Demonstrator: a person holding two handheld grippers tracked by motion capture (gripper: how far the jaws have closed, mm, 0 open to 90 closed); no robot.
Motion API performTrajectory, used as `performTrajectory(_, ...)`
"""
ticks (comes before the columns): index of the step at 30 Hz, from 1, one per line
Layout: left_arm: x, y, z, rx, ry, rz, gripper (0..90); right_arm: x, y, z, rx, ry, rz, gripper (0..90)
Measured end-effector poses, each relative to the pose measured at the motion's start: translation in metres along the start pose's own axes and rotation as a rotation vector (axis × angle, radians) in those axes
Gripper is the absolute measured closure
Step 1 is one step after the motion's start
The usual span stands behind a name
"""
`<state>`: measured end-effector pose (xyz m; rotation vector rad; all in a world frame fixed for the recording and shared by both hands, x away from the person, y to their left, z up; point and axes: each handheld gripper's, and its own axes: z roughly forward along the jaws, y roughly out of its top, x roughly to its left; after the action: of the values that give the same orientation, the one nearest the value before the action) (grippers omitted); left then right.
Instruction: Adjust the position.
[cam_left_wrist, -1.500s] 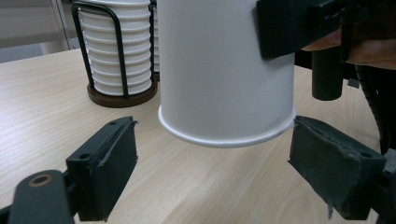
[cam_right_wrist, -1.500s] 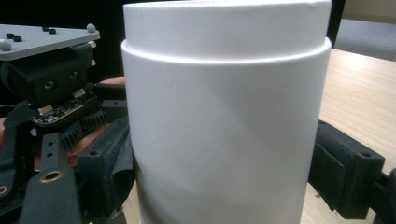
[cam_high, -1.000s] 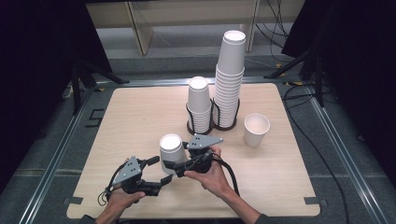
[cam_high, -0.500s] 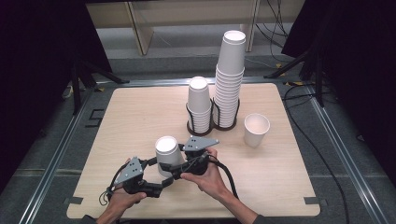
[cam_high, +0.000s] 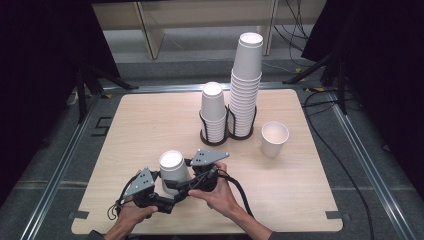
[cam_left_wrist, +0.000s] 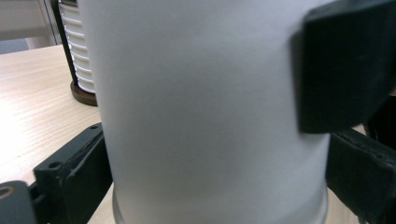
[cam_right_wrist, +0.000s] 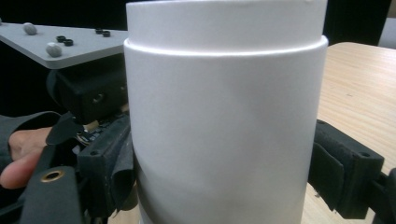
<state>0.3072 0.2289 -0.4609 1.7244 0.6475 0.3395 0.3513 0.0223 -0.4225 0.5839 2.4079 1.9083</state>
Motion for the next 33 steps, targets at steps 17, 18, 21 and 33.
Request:
performTrajectory(17,0.000,0.002,-0.004,0.017,-0.007,0.012,8.6,-0.001,-0.002,0.001,-0.007,0.024,0.008,17.4)
performTrajectory(18,-0.001,0.002,-0.004,0.015,-0.005,0.017,9.3,-0.001,-0.002,0.000,-0.004,0.022,0.007,17.2)
performTrajectory(21,-0.001,0.002,-0.005,0.024,0.008,0.049,11.4,-0.001,-0.002,0.000,0.006,0.032,0.006,16.3)
performTrajectory(33,-0.006,0.001,-0.004,0.055,0.020,0.159,13.7,-0.003,0.017,-0.014,0.116,0.040,-0.052,15.5)
